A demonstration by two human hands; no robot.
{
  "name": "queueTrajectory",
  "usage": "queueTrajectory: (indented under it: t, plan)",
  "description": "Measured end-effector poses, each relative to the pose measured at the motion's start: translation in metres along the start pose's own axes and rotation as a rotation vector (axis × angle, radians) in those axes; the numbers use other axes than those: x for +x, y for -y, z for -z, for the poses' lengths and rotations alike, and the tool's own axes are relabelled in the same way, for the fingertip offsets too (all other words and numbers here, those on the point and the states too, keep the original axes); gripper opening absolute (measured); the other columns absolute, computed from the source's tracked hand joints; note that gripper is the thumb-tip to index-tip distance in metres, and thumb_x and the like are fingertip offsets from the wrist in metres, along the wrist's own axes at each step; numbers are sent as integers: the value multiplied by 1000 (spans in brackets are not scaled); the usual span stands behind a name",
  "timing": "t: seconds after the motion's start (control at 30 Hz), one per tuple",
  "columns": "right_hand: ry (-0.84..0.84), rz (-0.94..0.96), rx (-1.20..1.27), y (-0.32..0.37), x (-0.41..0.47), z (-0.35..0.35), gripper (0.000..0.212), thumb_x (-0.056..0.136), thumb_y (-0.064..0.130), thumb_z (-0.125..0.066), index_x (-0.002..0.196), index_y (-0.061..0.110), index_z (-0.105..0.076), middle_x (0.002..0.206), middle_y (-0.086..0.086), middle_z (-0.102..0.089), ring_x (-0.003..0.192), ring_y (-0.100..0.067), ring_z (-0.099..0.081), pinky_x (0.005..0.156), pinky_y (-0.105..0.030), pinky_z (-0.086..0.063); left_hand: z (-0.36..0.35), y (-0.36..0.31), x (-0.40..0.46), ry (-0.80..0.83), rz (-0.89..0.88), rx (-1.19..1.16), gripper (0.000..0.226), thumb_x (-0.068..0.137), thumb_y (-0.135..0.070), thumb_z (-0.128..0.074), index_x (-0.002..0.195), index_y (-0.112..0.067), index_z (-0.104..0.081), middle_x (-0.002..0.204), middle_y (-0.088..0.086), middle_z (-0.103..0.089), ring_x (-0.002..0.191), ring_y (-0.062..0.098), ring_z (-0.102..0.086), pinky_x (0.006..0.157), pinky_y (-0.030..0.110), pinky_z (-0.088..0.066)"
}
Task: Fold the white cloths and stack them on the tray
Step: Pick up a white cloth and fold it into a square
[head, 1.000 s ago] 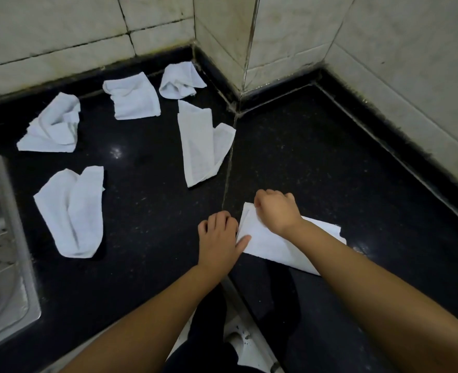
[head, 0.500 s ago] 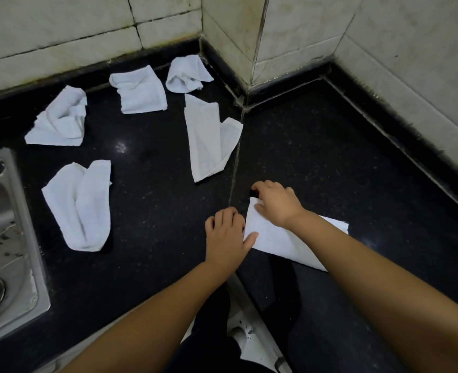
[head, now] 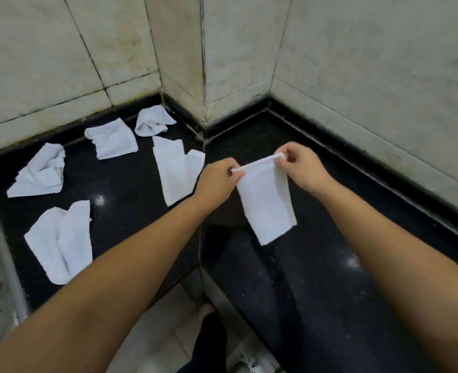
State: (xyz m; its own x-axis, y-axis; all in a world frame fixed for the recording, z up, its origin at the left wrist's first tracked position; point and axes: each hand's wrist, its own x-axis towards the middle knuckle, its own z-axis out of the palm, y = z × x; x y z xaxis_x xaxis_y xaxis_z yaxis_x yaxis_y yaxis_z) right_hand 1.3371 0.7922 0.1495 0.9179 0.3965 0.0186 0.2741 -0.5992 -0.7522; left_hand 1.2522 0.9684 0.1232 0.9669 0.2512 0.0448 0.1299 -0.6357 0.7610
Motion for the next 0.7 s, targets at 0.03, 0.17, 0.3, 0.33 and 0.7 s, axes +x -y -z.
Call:
queueTrajectory:
  t: [0.03,0.17,0.3,0.33,0.7]
  plan:
    - [-67,32,45,6,-1,12,6,91,16,-56,88,19,-60,93,0,-64,86,-13,-57,73,-23,-44,7,-15,6,-41,-62,3,15,90,-22,-57,79,-13,-61,68,-4,-54,68,14,-50,64,28,-38]
    - [-169,98,230,18,-23,40,13,89,11,-58,84,23,-61,84,7,-61,75,-6,-52,67,-14,-41,22,-49,1,-117,-176,-38,9,88,-23,-59,83,-17,-63,66,-9,-54,62,4,-48,59,22,-36]
    - [-40,44,254,-7,-67,26,13,88,2,-59,88,15,-63,79,-2,-59,63,-1,-48,58,-9,-38,7,-27,-39,25,-245,27,7,89,-22,-61,84,-17,-63,75,-4,-61,68,10,-52,64,28,-42]
    - [6,14,244,-20,-80,18,12,87,2,-60,89,14,-63,80,-5,-59,66,-2,-49,61,-12,-38,0,-16,-51,85,-254,49,8,88,-22,-62,85,-15,-63,77,-4,-61,69,11,-53,66,31,-44]
    - [331,-285,202,-111,-135,-34,9,87,17,-65,85,26,-68,78,-5,-54,72,-15,-49,71,-30,-42,-52,44,-72,538,-39,105,11,87,-23,-65,89,-12,-66,89,5,-67,84,18,-63,79,31,-50]
